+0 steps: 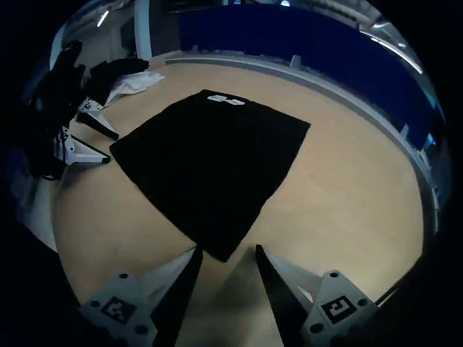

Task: Fold towel

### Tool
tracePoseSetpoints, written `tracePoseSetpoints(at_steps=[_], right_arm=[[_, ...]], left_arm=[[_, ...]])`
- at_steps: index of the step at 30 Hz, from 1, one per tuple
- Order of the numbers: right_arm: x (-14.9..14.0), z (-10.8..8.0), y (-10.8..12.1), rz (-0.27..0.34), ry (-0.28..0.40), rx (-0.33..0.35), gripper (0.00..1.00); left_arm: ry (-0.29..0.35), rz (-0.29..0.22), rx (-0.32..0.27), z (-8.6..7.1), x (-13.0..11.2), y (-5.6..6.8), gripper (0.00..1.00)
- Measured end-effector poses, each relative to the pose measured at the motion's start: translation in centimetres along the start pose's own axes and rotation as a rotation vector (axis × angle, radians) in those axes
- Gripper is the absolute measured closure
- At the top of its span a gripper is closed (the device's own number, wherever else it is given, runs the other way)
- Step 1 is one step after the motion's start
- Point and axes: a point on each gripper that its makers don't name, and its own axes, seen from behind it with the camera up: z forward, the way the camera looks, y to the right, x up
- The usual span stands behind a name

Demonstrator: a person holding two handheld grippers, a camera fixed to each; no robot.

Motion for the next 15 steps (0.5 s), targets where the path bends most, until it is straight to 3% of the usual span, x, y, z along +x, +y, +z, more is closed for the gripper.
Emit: tracePoseSetpoints(at_steps=[3, 15], right_arm=[[-0.20, 0.23, -0.24, 0.000, -0.002, 0.005, 0.37], [-0.14, 0.20, -0.52, 0.000, 0.016, 0.011, 0.49]], left_arm=[[-0.005, 0.002, 0.004, -0.05, 0.02, 0.01, 0.25], [-0.026, 0.004, 0.010, -0.13, -0.03, 0.51, 0.42]])
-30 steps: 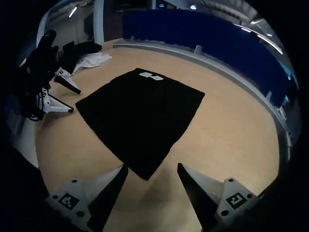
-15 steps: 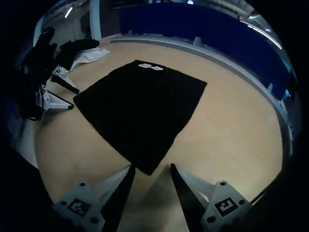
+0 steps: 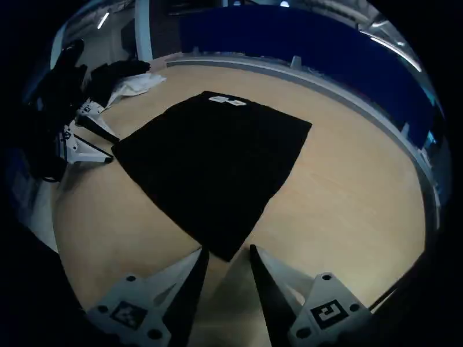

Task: Fold towel

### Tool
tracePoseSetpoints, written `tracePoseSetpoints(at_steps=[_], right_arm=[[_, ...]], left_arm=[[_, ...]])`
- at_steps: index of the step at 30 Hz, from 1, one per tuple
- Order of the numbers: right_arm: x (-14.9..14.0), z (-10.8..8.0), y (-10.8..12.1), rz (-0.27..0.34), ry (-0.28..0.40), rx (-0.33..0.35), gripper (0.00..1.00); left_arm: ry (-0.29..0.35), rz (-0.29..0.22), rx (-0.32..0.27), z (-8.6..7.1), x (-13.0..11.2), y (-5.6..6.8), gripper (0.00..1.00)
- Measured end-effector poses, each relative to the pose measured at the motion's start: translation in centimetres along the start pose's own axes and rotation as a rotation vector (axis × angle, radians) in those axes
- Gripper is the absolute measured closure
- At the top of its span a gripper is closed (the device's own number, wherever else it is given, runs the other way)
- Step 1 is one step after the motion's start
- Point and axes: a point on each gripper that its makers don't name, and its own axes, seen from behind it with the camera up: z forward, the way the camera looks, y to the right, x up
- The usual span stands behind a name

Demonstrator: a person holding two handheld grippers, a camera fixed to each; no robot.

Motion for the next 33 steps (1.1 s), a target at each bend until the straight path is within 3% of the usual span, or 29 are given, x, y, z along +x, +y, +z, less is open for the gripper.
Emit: tracePoseSetpoints(at_steps=[4, 12, 18, 30, 33], right_arm=[[0.00, 0.06, -0.30, -0.020, 0.002, 0.006, 0.63], [0.07, 0.08, -0.30, 0.005, -0.004, 0.009, 0.70], [0.10, 0.09, -0.07, 0.015, -0.013, 0.003, 0.76], [0.19, 0.10, 0.32, 0.038, -0.017, -0.003, 0.84], [0.25, 0.14, 0.25, 0.042, -0.015, -0.002, 0.85]], left_arm=[[-0.009, 0.003, 0.001, 0.00, 0.00, 0.15, 0.47], [-0.016, -0.001, 0.000, -0.13, 0.01, 0.15, 0.48], [-0.023, -0.003, 0.003, 0.00, -0.05, 0.02, 0.64], [-0.027, -0.003, 0.009, 0.45, -0.05, -0.13, 0.74], [-0.022, -0.002, 0.016, 0.40, 0.18, -0.15, 0.81]])
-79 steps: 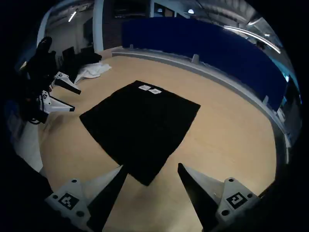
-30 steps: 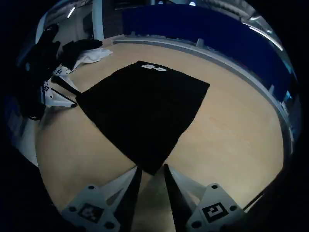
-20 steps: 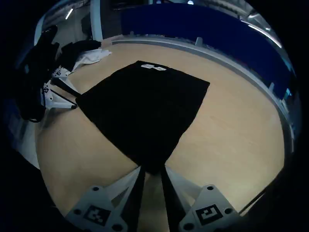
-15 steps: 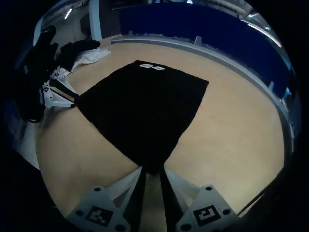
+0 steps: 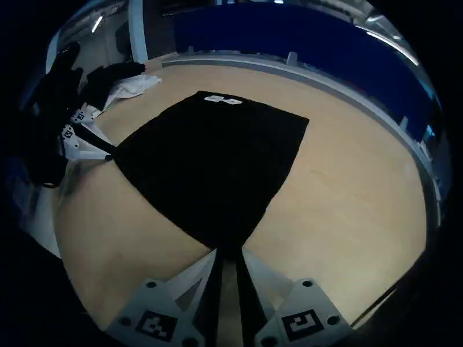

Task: Fold towel

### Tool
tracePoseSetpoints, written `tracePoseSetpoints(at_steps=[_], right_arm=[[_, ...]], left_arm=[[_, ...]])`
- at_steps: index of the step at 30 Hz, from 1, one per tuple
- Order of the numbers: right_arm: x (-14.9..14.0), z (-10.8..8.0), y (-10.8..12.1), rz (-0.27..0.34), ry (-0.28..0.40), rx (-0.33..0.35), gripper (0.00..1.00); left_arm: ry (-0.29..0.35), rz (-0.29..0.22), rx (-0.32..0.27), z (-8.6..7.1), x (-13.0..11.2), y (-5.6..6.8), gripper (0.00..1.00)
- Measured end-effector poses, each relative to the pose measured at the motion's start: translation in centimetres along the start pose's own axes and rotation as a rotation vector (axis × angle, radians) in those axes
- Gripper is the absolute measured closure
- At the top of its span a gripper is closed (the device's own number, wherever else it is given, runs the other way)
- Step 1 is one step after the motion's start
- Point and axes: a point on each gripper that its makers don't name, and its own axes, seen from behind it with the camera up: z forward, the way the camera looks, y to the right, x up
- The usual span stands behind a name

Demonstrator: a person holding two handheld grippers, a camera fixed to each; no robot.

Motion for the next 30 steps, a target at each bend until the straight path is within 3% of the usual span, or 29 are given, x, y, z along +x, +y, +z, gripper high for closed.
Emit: tracePoseSetpoints(at_steps=[5, 30], right_arm=[[0.2, 0.0, -0.2, 0.005, 0.004, 0.002, 0.85], [1.3, -1.8, 0.0, 0.004, 0.011, 0.016, 0.87]], left_arm=[[0.009, 0.003, 0.012, -0.1, 0.4, 0.1, 0.93], [0.011, -0.019, -0.004, -1.1, 0.7, 0.5, 0.95]])
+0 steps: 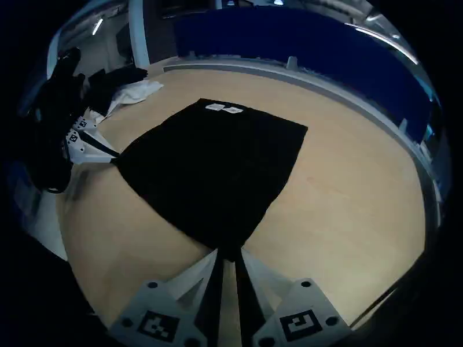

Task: Fold towel

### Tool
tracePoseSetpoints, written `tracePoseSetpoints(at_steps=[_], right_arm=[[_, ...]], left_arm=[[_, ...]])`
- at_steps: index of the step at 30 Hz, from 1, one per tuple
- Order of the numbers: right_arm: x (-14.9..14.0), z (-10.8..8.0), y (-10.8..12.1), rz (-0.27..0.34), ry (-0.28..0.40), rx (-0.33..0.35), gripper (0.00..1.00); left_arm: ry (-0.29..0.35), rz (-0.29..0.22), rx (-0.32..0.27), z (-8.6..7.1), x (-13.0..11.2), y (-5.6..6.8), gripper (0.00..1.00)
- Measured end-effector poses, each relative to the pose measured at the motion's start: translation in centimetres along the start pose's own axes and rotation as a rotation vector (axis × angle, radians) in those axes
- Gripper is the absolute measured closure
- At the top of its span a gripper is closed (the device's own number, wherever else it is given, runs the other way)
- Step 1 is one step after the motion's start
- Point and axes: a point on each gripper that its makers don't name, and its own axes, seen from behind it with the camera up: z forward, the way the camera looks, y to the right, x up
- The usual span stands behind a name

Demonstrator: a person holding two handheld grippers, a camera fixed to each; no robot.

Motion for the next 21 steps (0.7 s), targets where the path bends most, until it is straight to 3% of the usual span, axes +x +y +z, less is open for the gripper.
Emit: tracePoseSetpoints(at_steps=[9, 21], right_arm=[[0.6, -2.3, -0.7, 0.003, -0.009, 0.008, 0.87], [1.8, -6.4, -2.0, 0.006, -0.010, 0.032, 0.87]], left_arm=[[0.017, -0.045, -0.007, -1.9, 0.8, 0.8, 0.95], [0.037, -0.123, -0.018, -5.9, 1.8, 1.7, 0.95]])
